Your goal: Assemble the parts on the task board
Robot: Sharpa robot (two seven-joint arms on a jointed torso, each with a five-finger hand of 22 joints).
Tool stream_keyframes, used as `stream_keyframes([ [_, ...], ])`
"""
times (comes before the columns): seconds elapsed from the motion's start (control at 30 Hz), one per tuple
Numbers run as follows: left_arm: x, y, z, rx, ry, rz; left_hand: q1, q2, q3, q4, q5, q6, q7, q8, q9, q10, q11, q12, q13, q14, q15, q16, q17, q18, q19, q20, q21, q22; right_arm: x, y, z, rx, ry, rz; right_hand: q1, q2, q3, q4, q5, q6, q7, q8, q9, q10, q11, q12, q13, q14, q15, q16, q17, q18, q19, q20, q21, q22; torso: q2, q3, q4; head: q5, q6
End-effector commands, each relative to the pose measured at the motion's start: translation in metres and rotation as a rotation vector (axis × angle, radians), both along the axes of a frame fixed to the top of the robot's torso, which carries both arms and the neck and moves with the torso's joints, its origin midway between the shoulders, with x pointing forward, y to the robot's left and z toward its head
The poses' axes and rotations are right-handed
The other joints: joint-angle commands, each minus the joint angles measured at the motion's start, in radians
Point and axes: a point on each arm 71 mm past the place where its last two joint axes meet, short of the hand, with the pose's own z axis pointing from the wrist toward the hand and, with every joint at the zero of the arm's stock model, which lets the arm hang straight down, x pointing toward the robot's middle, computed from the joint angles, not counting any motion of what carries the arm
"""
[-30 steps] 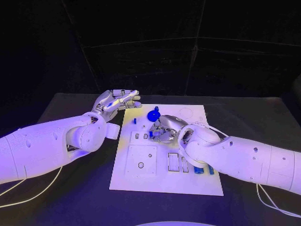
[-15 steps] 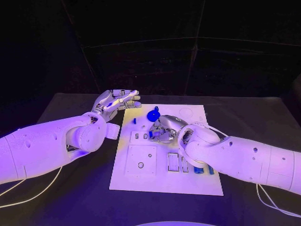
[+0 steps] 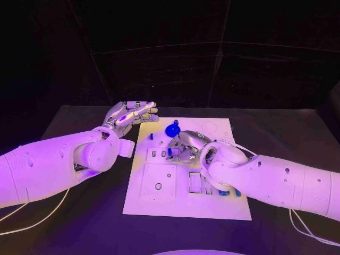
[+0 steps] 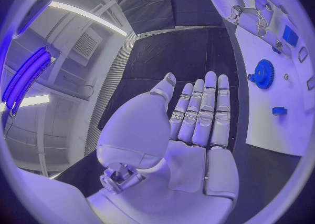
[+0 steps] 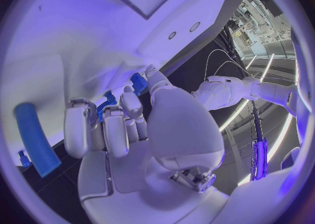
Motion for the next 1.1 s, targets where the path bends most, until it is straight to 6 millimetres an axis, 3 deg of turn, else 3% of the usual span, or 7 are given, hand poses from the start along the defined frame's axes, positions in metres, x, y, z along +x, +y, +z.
stream_keyframes([
  [0.03, 0.0, 0.0, 0.002, -0.001, -0.011, -0.003, 0.01, -0.003, -0.002, -0.006, 0.003, -0.008, -0.001, -0.001, 0.001, -0.004, 0.001, -0.003, -0.001, -0.005, 0.004, -0.006, 0.002, 0.013, 0.006, 0.002, -0.004, -0.001, 0.001, -0.002, 0.006, 0.035, -0.054, -0.028, 0.002, -0.005, -0.014, 0.004, -0.002, -0.016, 0.003, 0.005, 0.004, -0.014, 0.003, -0.01, -0.009, 0.07, 0.01, -0.005, 0.102, -0.004, -0.009, 0.003, -0.007, 0.048, 0.0, 0.0009, -0.0004, 0.0, 0.0],
  [0.4, 0.003, 0.006, 0.0, 0.005, -0.004, 0.003, 0.01, -0.004, -0.002, -0.006, 0.002, -0.009, -0.001, -0.002, 0.0, -0.005, 0.001, -0.003, -0.001, -0.005, 0.005, -0.006, 0.002, 0.013, 0.006, 0.002, -0.004, -0.001, -0.009, -0.011, 0.015, 0.083, -0.105, 0.018, 0.018, -0.005, -0.026, 0.006, -0.002, -0.02, 0.003, 0.012, 0.007, -0.018, 0.005, -0.01, -0.014, 0.07, 0.012, -0.006, 0.098, -0.002, -0.013, 0.006, -0.01, 0.043, -0.001, 0.0011, -0.0018, 0.004, 0.0],
  [0.53, 0.005, 0.011, -0.001, 0.009, 0.001, 0.01, 0.01, -0.004, -0.002, -0.007, 0.002, -0.009, -0.001, -0.002, 0.0, -0.005, 0.001, -0.004, -0.001, -0.005, 0.005, -0.006, 0.002, 0.013, 0.005, 0.002, -0.004, -0.001, -0.014, -0.02, 0.022, 0.106, -0.104, 0.063, 0.017, -0.012, -0.058, 0.023, 0.013, -0.029, 0.006, 0.016, 0.007, -0.022, 0.007, -0.01, -0.02, 0.067, 0.014, -0.011, 0.091, -0.001, -0.019, 0.008, -0.015, 0.035, -0.003, 0.0019, -0.0032, 0.006, 0.002],
  [0.8, 0.011, 0.019, -0.004, 0.058, 0.004, -0.008, 0.014, -0.001, 0.011, -0.015, 0.003, 0.009, -0.017, 0.009, 0.003, 0.021, -0.011, 0.004, 0.001, 0.0, -0.001, -0.008, 0.005, 0.015, 0.008, 0.0, -0.007, -0.004, -0.015, -0.03, 0.044, 0.214, -0.066, 0.17, 0.025, -0.002, -0.091, 0.042, 0.031, -0.035, 0.007, 0.025, 0.009, -0.059, 0.009, -0.04, -0.058, 0.058, 0.016, -0.028, 0.055, 0.016, -0.077, 0.01, -0.054, -0.038, -0.004, 0.0017, -0.0021, 0.005, 0.005],
  [0.97, 0.013, 0.021, -0.005, 0.123, -0.013, -0.001, 0.009, -0.004, 0.024, -0.016, 0.004, 0.035, -0.029, 0.017, 0.003, 0.068, -0.03, 0.014, 0.003, 0.078, -0.027, 0.023, 0.027, 0.017, 0.064, -0.022, 0.022, 0.006, -0.012, -0.044, 0.062, 0.32, 0.009, 0.188, 0.055, 0.021, -0.101, 0.04, 0.045, -0.038, 0.007, 0.033, 0.01, -0.115, 0.009, -0.091, -0.119, 0.034, 0.016, -0.068, -0.023, 0.033, -0.137, 0.011, -0.098, -0.113, -0.005, 0.0021, -0.001, -0.002, 0.008],
  [1.03, 0.013, 0.023, -0.006, 0.16, -0.012, 0.009, 0.012, -0.009, 0.041, -0.021, 0.004, 0.064, -0.043, 0.025, 0.006, 0.108, -0.049, 0.017, 0.005, 0.149, -0.052, 0.049, 0.052, 0.016, 0.122, -0.048, 0.053, 0.019, -0.007, -0.054, 0.075, 0.377, 0.033, 0.172, 0.067, 0.031, -0.103, 0.037, 0.049, -0.037, 0.006, 0.037, 0.01, -0.126, 0.008, -0.101, -0.134, 0.026, 0.015, -0.082, -0.048, 0.039, -0.158, 0.01, -0.115, -0.139, -0.007, 0.0013, -0.0015, -0.004, 0.01],
  [1.1, 0.014, 0.024, -0.008, 0.206, -0.007, 0.006, 0.004, -0.016, 0.054, -0.016, 0.005, 0.103, -0.071, 0.039, 0.015, 0.165, -0.077, 0.028, 0.01, 0.273, -0.089, 0.112, 0.095, 0.018, 0.204, -0.084, 0.102, 0.041, -0.002, -0.065, 0.088, 0.433, 0.051, 0.148, 0.084, 0.044, -0.103, 0.033, 0.056, -0.036, 0.004, 0.042, 0.011, -0.158, 0.005, -0.138, -0.178, 0.01, 0.012, -0.112, -0.098, 0.049, -0.194, 0.008, -0.144, -0.186, -0.012, 0.0018, -0.0024, -0.006, 0.012],
])
